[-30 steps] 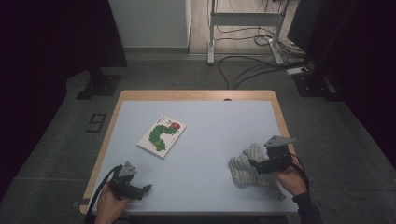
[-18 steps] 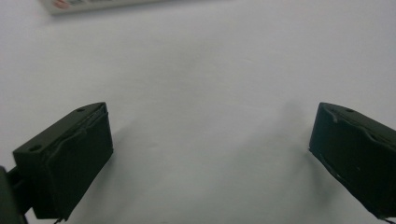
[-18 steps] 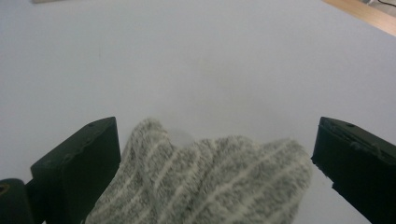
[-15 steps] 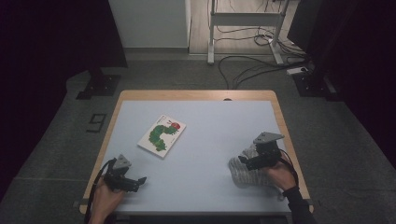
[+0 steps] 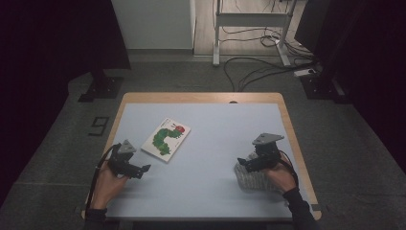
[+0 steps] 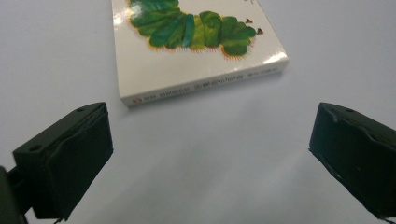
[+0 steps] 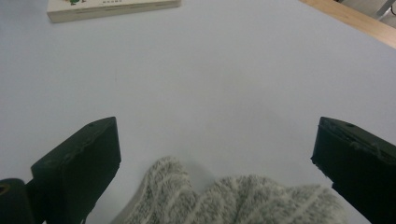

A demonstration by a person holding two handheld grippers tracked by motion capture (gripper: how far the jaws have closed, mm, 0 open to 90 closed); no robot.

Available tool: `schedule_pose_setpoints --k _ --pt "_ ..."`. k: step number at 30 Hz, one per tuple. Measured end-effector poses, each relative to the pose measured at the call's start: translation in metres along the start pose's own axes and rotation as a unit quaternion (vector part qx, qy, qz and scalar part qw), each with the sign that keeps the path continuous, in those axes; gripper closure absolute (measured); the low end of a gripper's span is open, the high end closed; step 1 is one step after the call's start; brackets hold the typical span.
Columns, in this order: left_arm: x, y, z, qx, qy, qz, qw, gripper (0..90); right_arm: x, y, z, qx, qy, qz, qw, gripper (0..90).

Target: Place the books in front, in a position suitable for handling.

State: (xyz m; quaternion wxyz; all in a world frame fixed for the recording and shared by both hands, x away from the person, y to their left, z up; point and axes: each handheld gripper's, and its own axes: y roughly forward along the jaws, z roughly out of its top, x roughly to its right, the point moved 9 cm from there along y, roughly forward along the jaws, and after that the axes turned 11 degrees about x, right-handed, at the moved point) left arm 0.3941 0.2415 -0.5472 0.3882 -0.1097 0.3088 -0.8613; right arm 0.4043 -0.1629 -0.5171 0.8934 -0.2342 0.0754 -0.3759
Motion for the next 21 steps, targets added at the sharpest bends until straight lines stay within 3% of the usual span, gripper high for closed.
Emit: schedule_pose_setpoints --k 9,21 --pt "-0.014 0.016 0.016 -0.011 0.016 0.002 0.9998 0.0 -0.005 0.013 0.011 0.011 -0.004 0.007 0.9999 0.4" --pt "-0.029 0.042 0.032 -0.018 0.020 -0.004 0.9996 0.0 -0.014 0.041 0.025 0.019 -0.008 0.020 0.9996 0.4"
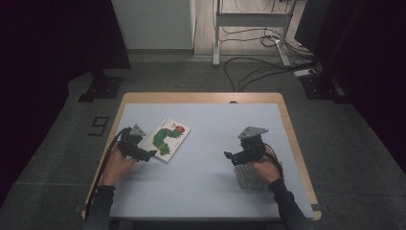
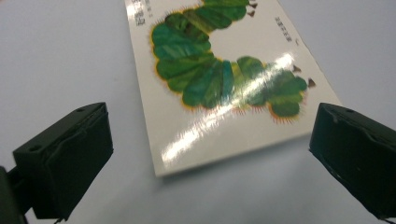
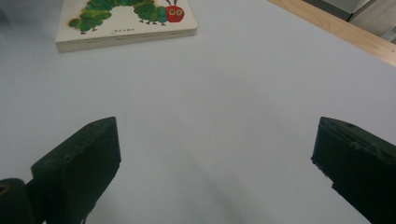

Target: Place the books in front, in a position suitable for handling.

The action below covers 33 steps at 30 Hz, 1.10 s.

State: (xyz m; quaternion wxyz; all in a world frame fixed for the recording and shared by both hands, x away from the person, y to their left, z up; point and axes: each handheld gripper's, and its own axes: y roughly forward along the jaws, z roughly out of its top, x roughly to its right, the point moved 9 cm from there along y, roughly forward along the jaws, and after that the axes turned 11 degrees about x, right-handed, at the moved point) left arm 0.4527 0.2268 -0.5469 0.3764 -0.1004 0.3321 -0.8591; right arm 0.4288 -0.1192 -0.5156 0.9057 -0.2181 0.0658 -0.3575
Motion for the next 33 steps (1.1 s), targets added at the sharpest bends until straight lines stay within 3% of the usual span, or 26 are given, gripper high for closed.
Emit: schedule_pose_setpoints --k 5,9,16,20,25,33 --pt "-0.003 0.014 0.005 -0.005 -0.008 -0.012 0.9999 0.0 -0.003 0.013 0.004 0.001 0.000 0.006 1.0000 0.4" --pt "-0.009 0.023 0.004 0.008 -0.023 -0.016 0.9996 0.0 -0.006 0.024 0.006 0.000 0.000 0.010 0.9999 0.4" --pt "-0.016 0.033 -0.007 -0.012 -0.034 -0.017 0.9992 0.0 -0.008 0.041 0.009 -0.001 0.004 0.015 0.9999 0.7" --pt "-0.013 0.038 -0.011 -0.017 -0.043 -0.035 0.9983 0.0 -0.011 0.053 0.009 -0.003 0.007 0.019 0.9998 0.7" --pt "-0.007 0.044 -0.010 -0.005 -0.063 -0.069 0.9956 0.0 -0.014 0.066 0.006 -0.010 0.008 0.025 0.9996 0.7" --pt "-0.005 0.046 -0.009 -0.002 -0.063 -0.069 0.9957 0.0 -0.017 0.082 0.005 -0.017 0.013 0.034 0.9992 0.7"
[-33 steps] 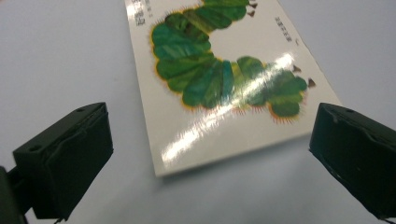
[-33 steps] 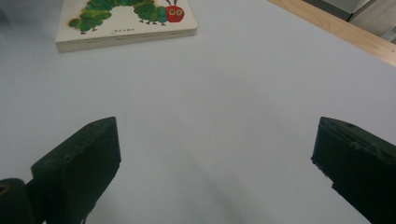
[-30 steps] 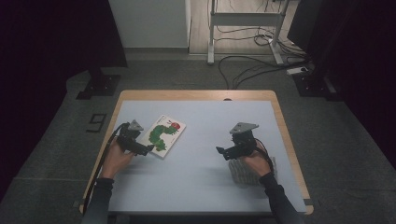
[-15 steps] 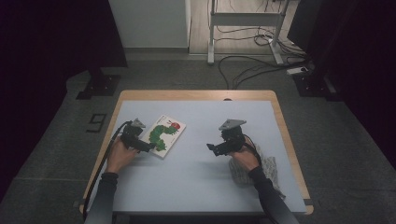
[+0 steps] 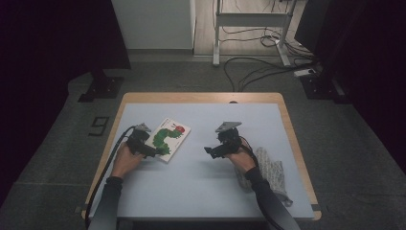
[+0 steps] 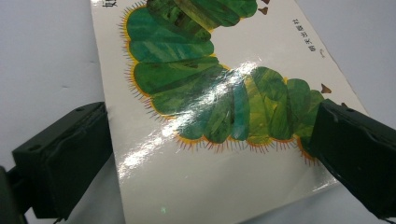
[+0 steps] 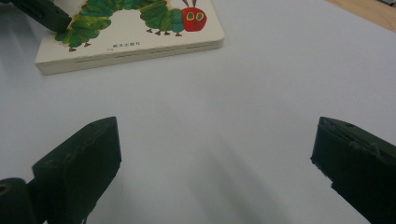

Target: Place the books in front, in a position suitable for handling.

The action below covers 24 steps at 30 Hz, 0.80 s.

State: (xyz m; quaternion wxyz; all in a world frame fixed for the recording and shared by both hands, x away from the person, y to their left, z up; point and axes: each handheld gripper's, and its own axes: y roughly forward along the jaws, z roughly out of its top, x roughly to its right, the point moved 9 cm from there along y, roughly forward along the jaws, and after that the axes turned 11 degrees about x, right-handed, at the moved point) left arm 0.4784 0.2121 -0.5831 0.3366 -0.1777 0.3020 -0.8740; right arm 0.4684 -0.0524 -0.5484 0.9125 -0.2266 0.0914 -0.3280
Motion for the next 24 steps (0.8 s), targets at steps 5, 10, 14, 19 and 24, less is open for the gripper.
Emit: schedule_pose_setpoints --k 5,10,14,19,24 --pt "0.005 0.002 0.001 -0.002 0.000 -0.002 1.0000 0.0 -0.002 0.012 -0.003 -0.007 0.002 0.004 1.0000 0.7" --pt "0.012 0.004 0.002 -0.002 0.003 -0.004 1.0000 0.0 -0.004 0.022 -0.004 -0.011 0.004 0.009 0.9999 0.7" --pt "0.019 0.008 0.003 0.002 0.008 -0.012 0.9999 0.0 -0.005 0.028 -0.004 -0.012 0.003 0.012 0.9999 0.8" --pt "0.031 0.012 0.004 0.007 0.017 -0.023 0.9996 0.0 -0.008 0.039 -0.004 -0.013 0.005 0.016 0.9998 0.9" --pt "0.043 0.016 0.005 0.010 0.026 -0.035 0.9990 0.0 -0.011 0.047 -0.005 -0.018 0.006 0.019 0.9996 0.9"
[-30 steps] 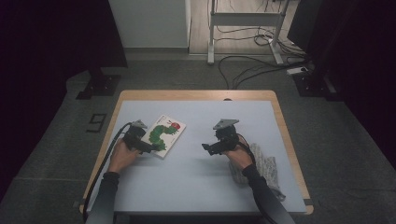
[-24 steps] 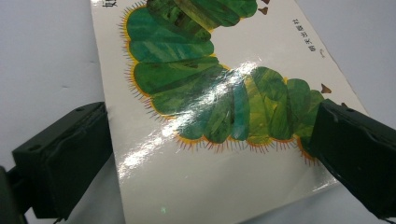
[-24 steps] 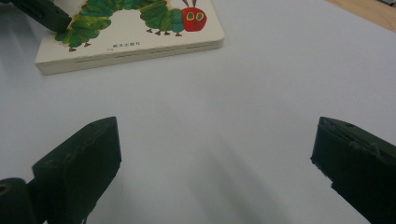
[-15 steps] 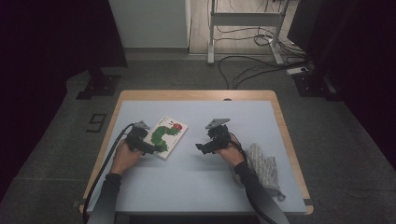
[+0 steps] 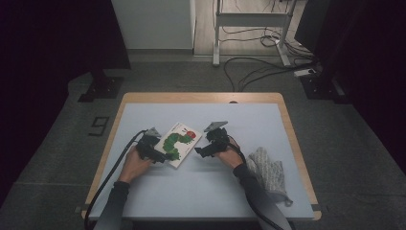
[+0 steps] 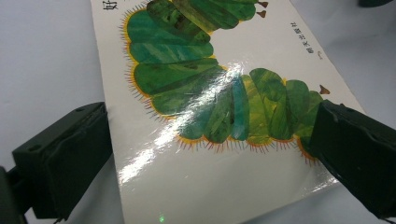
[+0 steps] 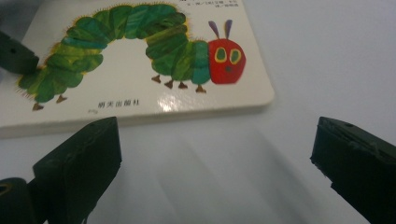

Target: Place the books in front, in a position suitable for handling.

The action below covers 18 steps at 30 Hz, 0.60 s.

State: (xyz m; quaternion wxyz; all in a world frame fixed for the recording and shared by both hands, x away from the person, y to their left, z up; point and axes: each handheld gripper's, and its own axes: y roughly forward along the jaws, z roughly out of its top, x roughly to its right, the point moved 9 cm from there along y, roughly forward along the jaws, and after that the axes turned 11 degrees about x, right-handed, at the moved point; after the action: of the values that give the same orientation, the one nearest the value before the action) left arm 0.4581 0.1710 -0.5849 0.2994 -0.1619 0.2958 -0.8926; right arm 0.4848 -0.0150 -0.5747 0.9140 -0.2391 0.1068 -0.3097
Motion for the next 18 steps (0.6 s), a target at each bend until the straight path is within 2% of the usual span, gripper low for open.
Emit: schedule_pose_setpoints --k 8,12,15,18 --pt "0.019 0.006 0.002 -0.003 0.014 -0.017 0.9998 0.0 -0.001 0.011 -0.004 -0.005 0.003 0.007 1.0000 0.7" --pt "0.035 0.009 0.003 -0.013 0.027 -0.033 0.9990 0.0 0.001 0.013 -0.006 -0.008 0.009 0.010 0.9999 0.1" --pt "0.038 0.009 0.003 -0.017 0.031 -0.031 0.9989 0.0 0.000 0.014 -0.008 -0.008 0.021 0.026 0.9994 2.5" --pt "0.040 0.001 -0.001 -0.034 0.041 -0.032 0.9981 0.0 -0.001 0.013 -0.009 -0.005 0.032 0.041 0.9986 6.1"
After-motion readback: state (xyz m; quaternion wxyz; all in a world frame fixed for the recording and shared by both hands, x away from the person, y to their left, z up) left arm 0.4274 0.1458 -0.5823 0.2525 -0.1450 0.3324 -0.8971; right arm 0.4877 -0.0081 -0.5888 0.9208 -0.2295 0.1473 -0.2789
